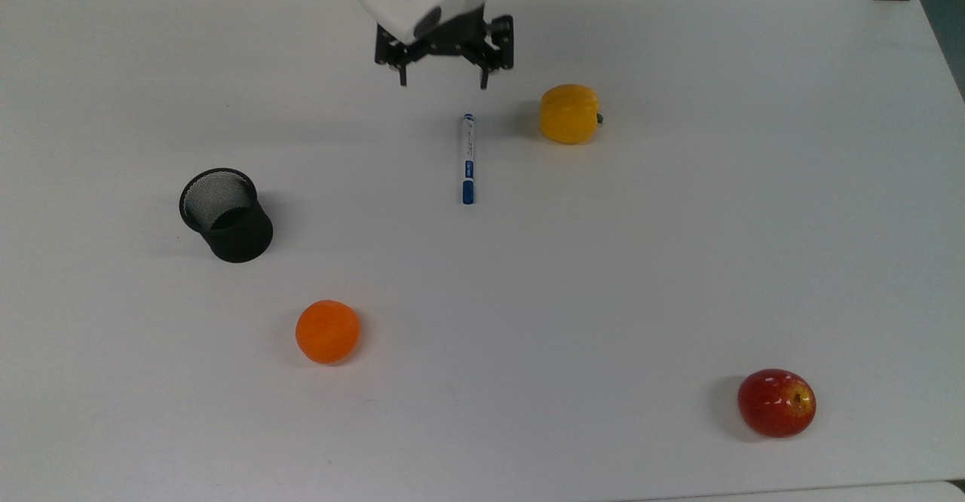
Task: Place marker
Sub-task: 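Move the open gripper down over the blue-capped white marker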
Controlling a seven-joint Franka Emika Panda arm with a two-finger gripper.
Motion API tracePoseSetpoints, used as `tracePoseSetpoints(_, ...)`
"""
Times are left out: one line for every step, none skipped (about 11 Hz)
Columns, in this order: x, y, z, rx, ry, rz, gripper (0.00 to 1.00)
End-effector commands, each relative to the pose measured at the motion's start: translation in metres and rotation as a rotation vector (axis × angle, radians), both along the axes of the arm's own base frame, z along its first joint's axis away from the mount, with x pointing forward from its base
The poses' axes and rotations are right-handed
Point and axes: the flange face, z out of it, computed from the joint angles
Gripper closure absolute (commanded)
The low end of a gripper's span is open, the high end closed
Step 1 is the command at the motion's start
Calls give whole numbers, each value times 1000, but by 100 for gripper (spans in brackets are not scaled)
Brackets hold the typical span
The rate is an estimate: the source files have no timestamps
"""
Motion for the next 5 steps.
tracePoseSetpoints(7,26,-59,21,-17,-37,0)
tracePoseSetpoints(6,28,-73,22,-19,-32,0)
tracePoseSetpoints(8,28,-85,20,-18,-29,0)
tracePoseSetpoints(10,28,-99,14,-6,-24,0)
tracePoseSetpoints(12,27,-108,13,-1,-15,0)
